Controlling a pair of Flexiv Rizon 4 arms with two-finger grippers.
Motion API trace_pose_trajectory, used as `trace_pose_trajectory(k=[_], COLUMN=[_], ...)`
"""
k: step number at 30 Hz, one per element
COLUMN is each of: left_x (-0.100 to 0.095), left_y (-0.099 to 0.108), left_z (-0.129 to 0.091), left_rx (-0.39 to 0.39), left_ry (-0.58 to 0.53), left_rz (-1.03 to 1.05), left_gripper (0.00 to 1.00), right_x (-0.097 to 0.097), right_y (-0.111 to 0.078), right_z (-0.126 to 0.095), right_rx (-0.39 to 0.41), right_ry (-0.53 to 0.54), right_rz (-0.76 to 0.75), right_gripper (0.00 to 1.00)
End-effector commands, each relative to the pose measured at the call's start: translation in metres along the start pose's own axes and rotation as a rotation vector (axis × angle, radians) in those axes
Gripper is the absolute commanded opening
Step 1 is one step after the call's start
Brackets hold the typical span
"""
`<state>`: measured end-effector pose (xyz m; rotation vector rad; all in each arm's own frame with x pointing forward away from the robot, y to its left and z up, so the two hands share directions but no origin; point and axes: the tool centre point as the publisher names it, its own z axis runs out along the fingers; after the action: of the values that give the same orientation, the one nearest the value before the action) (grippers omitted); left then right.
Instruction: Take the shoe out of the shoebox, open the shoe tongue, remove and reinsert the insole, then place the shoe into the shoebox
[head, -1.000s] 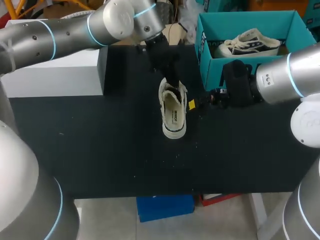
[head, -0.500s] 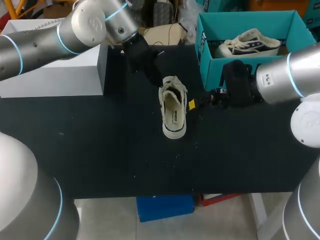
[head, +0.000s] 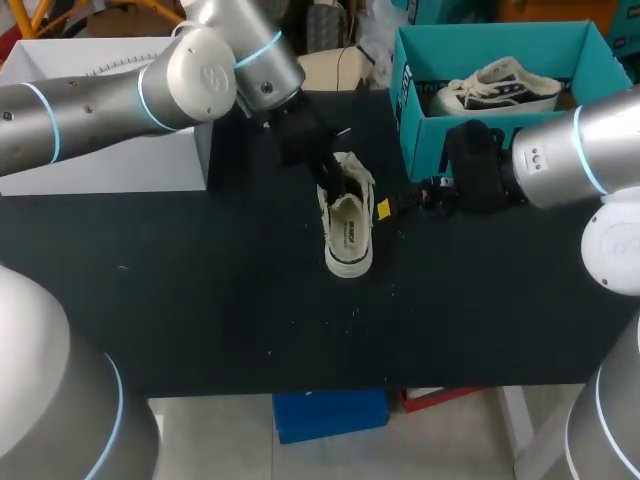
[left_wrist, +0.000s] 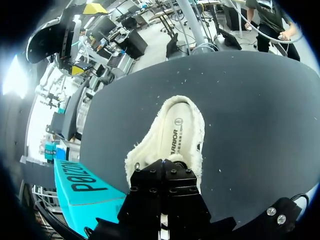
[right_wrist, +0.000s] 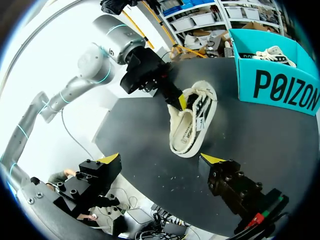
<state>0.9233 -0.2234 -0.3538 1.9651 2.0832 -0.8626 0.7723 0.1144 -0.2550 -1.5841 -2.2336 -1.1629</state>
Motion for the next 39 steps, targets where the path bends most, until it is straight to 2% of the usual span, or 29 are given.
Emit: trace_pose_trajectory(k=[1, 9, 13, 15, 16, 17, 20, 25, 27, 29, 31, 39], left_x=[0.005, 0.013, 0.014, 0.014, 0.015, 0.015, 0.018, 0.020, 0.021, 0.023, 0.027, 0.046], left_y=[-0.004, -0.018, -0.019, -0.018, -0.017, -0.016, -0.010, -0.006, -0.004, -0.002, -0.001, 0.005], left_z=[-0.001, -0.042, -0.054, -0.055, -0.055, -0.052, -0.044, -0.030, -0.026, -0.023, -0.021, -0.009], left_rx=[0.006, -0.022, -0.059, -0.077, -0.088, -0.102, -0.159, -0.183, -0.198, -0.225, -0.253, -0.278], left_ry=[-0.001, 0.024, 0.054, 0.072, 0.085, 0.102, 0.188, 0.234, 0.253, 0.292, 0.322, 0.337], left_rz=[0.001, -0.004, 0.006, 0.012, 0.020, 0.027, 0.060, 0.065, 0.068, 0.085, 0.094, 0.066], left_gripper=[0.00, 0.00, 0.00, 0.45, 0.47, 0.43, 0.43, 0.44, 0.42, 0.36, 0.37, 0.36], right_x=[0.001, 0.001, 0.001, 0.001, 0.001, 0.001, 0.001, 0.001, 0.001, 0.001, 0.001, 0.001], right_y=[0.001, 0.001, 0.001, 0.001, 0.001, 0.001, 0.001, 0.001, 0.001, 0.001, 0.001, 0.001], right_z=[0.001, 0.001, 0.001, 0.001, 0.001, 0.001, 0.001, 0.001, 0.001, 0.001, 0.001, 0.001], right_rx=[0.002, 0.002, 0.002, 0.002, 0.002, 0.002, 0.002, 0.002, 0.002, 0.002, 0.002, 0.002], right_ry=[-0.002, -0.002, -0.002, -0.002, -0.002, -0.002, -0.002, -0.002, -0.002, -0.002, -0.002, -0.002], right_rz=[0.000, 0.000, 0.000, 0.000, 0.000, 0.000, 0.000, 0.000, 0.000, 0.000, 0.000, 0.000], right_gripper=[1.00, 1.00, 1.00, 1.00, 1.00, 1.00, 1.00, 1.00, 1.00, 1.00, 1.00, 1.00])
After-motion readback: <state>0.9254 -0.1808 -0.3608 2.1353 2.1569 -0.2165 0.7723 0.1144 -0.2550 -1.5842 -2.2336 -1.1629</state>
